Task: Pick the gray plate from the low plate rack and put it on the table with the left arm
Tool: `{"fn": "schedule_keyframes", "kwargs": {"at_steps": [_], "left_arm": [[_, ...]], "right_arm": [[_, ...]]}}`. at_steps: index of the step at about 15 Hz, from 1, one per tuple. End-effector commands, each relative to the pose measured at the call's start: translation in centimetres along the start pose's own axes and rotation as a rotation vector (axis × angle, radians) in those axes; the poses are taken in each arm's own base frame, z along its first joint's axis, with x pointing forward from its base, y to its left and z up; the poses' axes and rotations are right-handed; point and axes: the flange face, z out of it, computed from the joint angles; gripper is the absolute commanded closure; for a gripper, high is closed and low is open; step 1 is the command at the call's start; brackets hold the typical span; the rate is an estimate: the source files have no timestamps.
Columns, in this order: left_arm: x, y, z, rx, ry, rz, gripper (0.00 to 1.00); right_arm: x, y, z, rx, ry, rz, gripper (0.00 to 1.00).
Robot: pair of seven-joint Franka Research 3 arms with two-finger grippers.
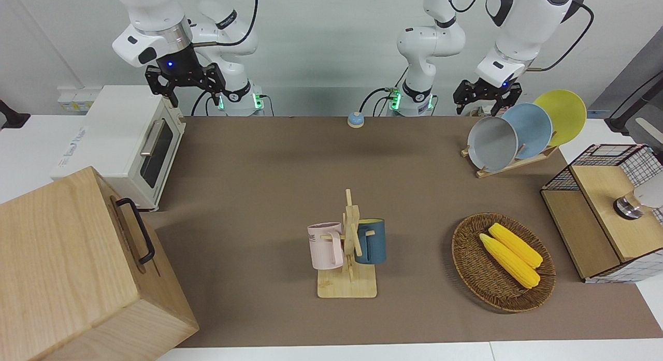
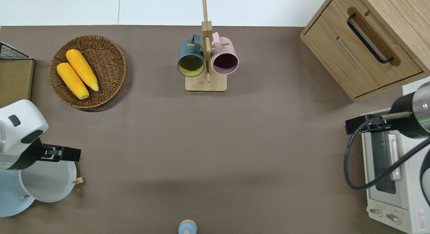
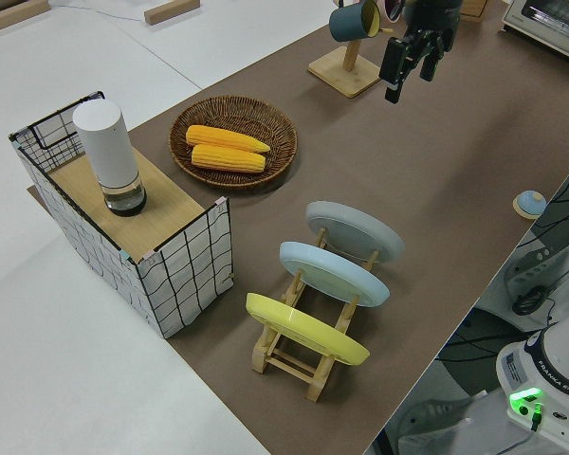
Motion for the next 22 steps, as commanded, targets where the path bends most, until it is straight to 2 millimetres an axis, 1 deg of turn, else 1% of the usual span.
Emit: {"fn": "schedule_keyframes", "kwargs": {"at_steps": [1,4,8,14,18,22], "left_arm": [[-0.2,0.3,-0.5,0.017,0.0,0.015,0.0],[-0.2,0.1,-0.5,0.017,0.0,0.011,0.0],[-0.3,0.6,-0.8,0.02,0.005,0.021,0.0],[-0.5,0.3,-1.0,0.02,0.005,0.017,0.0],[-0.8,-0.4,-0.9,0.016,0.002,0.006,0.0],[-2.3,-4.1,-0.7,0.021,-0.014,-0.069,0.0]], "right_arm": [[-0.3,-0.1,-0.3,0.006,-0.006,0.0,0.011],[-0.3,-0.1,-0.3,0.006,-0.006,-0.002,0.011],[-0.3,-0.1,-0.3,0.006,-0.006,-0.001,0.011],[-0.3,0.0,-0.3,0.007,-0.006,0.001,0.013],[-0.3,-0.1,-0.3,0.006,-0.005,0.0,0.013],[-0.3,-0.1,-0.3,0.006,-0.006,-0.001,0.013]]}}
